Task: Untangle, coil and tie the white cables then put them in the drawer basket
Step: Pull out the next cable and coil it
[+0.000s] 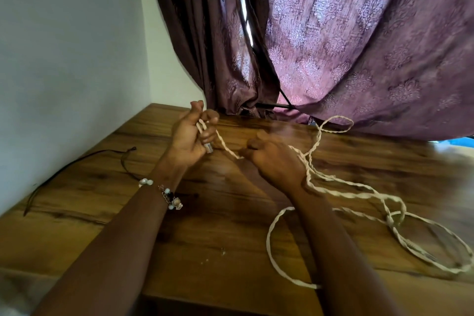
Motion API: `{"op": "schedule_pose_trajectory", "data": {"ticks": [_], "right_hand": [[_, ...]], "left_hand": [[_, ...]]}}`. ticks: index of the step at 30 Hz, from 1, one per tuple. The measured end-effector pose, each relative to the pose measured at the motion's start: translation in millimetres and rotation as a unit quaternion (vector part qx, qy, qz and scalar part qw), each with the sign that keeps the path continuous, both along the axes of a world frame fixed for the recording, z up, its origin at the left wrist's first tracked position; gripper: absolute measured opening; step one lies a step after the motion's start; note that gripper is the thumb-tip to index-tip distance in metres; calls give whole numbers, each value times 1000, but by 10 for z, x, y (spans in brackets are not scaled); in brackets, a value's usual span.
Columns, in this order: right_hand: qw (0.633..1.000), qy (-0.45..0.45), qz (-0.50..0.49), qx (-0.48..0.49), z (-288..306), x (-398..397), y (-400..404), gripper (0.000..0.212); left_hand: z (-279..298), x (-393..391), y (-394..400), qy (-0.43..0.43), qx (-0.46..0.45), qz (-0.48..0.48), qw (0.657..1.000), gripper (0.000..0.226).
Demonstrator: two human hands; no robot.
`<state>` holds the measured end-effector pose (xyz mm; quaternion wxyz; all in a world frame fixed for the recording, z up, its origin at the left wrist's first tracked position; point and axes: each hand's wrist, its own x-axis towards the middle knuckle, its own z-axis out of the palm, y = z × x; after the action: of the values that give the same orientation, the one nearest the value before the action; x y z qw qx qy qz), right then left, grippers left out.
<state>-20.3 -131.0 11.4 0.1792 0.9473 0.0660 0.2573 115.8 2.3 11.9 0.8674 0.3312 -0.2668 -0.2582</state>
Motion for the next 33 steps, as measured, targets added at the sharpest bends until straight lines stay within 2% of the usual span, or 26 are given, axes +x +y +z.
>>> {"op": "schedule_pose_trajectory", "data": {"ticks": [2,3,5,7,11,15,18,20,23,26,29,31,33], "right_hand": [[995,-62,82,17,-80,58,32,39],[991,-59,110,57,-95,78,56,33],[974,-52,151,160,-35,72,96,19],[965,-73,138,210,-1,24,52,16],[972,-104,60,202,54,-64,-130,38],[989,-83,-3,125,71,-90,-280,31],[993,-35,-36,106,72,-68,-377,29],[994,-41,-67,78,41,-70,-419,31],[988,-81,-109,74,25,-117,-485,37],[983,-67,-150,87,-26,-89,-519,30],[971,-24,-169,165,-132,-78,-512,32],[961,43,-144,234,-139,-146,-472,46],[931,82,-107,338,-133,-173,-442,55]], "left_hand": [[-17,-74,-51,-59,103,38,992,62],[-24,-132,-81,-73,130,30,988,61],[-47,-235,-133,-57,148,-2,987,43],[-88,-316,-175,-67,180,-49,980,30],[-140,-318,-173,-195,279,-173,924,40],[-88,-338,-120,-197,312,-221,903,52],[-79,-307,-46,-199,321,-205,903,58],[-86,-260,-11,-184,289,-210,916,50],[-81,-199,18,-72,189,-276,939,47],[-65,-157,2,-20,94,-349,932,50],[-71,-117,-17,25,-48,-445,894,52],[-57,-59,44,60,-128,-450,882,50],[-49,23,124,71,-193,-427,881,45]]}}
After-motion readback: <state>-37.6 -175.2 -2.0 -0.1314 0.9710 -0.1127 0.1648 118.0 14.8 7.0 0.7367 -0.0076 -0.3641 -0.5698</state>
